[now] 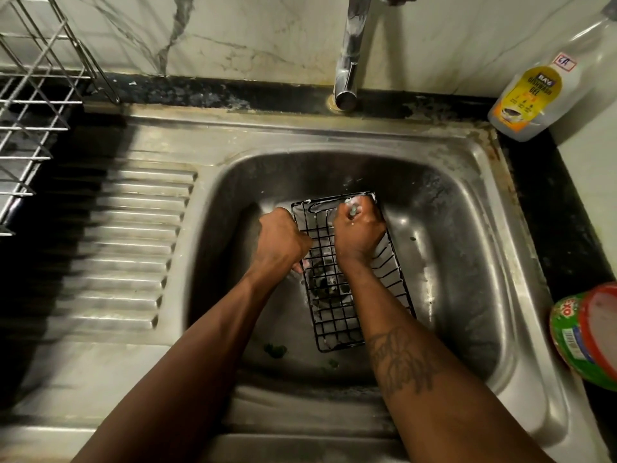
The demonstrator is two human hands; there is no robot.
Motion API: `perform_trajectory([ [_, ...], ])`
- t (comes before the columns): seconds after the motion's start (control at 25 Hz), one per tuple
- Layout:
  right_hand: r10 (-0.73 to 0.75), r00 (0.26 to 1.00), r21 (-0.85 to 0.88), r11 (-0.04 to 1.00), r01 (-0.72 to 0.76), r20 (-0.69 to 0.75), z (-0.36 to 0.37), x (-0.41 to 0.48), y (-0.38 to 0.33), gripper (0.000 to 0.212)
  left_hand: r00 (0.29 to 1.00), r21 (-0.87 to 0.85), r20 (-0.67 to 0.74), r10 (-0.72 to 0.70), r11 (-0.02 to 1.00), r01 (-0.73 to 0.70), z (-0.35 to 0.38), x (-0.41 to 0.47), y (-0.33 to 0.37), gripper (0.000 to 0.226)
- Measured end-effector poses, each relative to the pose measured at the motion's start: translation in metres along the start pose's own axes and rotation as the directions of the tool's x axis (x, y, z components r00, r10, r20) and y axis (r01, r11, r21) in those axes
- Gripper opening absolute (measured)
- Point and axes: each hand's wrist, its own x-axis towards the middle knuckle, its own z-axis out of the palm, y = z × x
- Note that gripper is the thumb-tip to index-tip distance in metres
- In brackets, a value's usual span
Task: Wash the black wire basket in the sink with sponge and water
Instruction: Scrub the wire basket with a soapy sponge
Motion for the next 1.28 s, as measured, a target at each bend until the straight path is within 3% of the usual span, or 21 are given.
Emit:
perform_trajectory([
  [0.16,-0.117,0.966,0.044,0.991,0.13,-0.23,-0.001,0.008,-0.009,0.019,1.0,-0.035,0.004,0.013,0.999,-0.013,0.003,0.005,-0.002,0.011],
  [0.28,-0.109,0.987,-0.116,0.989,0.095,-0.119,-0.001,0.008,0.001,0.017,1.0,-0.05,0.02,0.002,0.999,-0.001,0.005,0.004,-0.002,0.013],
  [0.4,-0.012,1.0,-0.231,0.973,0.018,0.027,0.001,0.007,0.009,0.016,0.999,-0.049,0.038,-0.02,0.999,0.022,0.005,0.0,0.001,0.014],
  [0.6,0.152,0.98,-0.364,0.926,-0.095,0.13,0.004,0.012,0.007,0.012,0.999,-0.047,0.048,-0.005,0.999,0.007,0.007,-0.002,-0.001,0.015],
  [0.68,0.187,0.974,-0.329,0.935,-0.136,0.126,0.002,0.01,0.003,0.011,0.999,-0.057,0.031,-0.009,0.998,0.011,0.007,-0.001,-0.001,0.017],
  [0.84,0.067,0.997,-0.234,0.97,-0.072,-0.029,-0.006,0.007,-0.003,0.013,0.999,-0.064,0.039,-0.016,0.998,0.019,0.009,-0.002,0.002,0.024],
  [1.0,0.157,0.975,-0.287,0.952,-0.107,0.158,-0.01,0.004,0.003,0.018,0.998,-0.037,-0.023,0.05,0.998,-0.051,0.009,-0.002,0.0,0.027],
  [1.12,0.047,0.936,-0.285,0.957,0.059,0.35,-0.022,0.002,0.005,0.009,0.994,0.015,-0.083,0.073,0.997,-0.072,0.005,0.002,-0.002,0.027],
  [1.2,-0.012,0.86,-0.318,0.926,0.202,0.51,-0.025,0.002,0.004,0.013,0.994,0.015,-0.056,0.092,0.996,-0.091,0.004,0.003,-0.002,0.022],
  [1.28,-0.077,0.727,-0.319,0.863,0.391,0.683,-0.024,0.001,0.002,0.015,0.993,0.037,-0.049,0.108,0.994,-0.106,0.0,0.005,-0.002,0.022],
])
